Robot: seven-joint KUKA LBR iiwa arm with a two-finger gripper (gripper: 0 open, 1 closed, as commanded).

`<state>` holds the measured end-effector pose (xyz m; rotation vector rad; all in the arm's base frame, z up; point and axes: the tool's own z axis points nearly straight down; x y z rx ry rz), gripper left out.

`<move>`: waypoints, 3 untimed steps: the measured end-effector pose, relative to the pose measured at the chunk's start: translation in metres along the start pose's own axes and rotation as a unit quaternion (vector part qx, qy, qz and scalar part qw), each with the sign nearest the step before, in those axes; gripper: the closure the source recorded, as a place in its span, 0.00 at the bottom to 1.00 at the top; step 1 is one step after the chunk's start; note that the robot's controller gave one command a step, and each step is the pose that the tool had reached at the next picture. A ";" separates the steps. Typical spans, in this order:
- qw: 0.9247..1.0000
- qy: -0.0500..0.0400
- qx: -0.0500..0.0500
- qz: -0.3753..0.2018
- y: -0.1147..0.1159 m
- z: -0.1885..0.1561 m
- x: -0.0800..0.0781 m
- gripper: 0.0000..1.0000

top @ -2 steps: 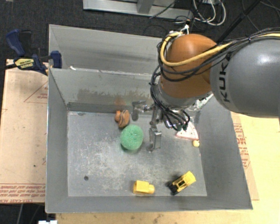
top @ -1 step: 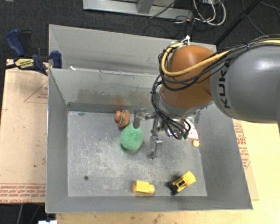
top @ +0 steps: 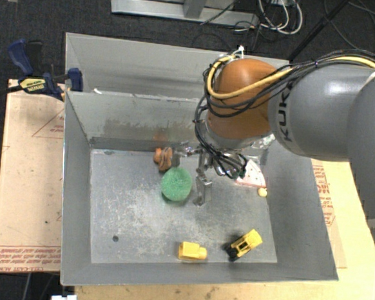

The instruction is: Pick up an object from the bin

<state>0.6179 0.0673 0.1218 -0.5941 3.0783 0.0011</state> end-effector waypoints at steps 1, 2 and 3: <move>0.991 0.002 -0.001 -0.135 0.010 0.015 0.006 1.00; 0.991 0.002 -0.002 -0.135 0.010 0.015 0.006 0.00; 0.991 0.002 -0.002 -0.135 0.011 0.015 0.006 0.00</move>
Offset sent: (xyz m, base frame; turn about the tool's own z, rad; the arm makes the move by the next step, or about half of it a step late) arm 0.0000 0.0000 0.0000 0.0000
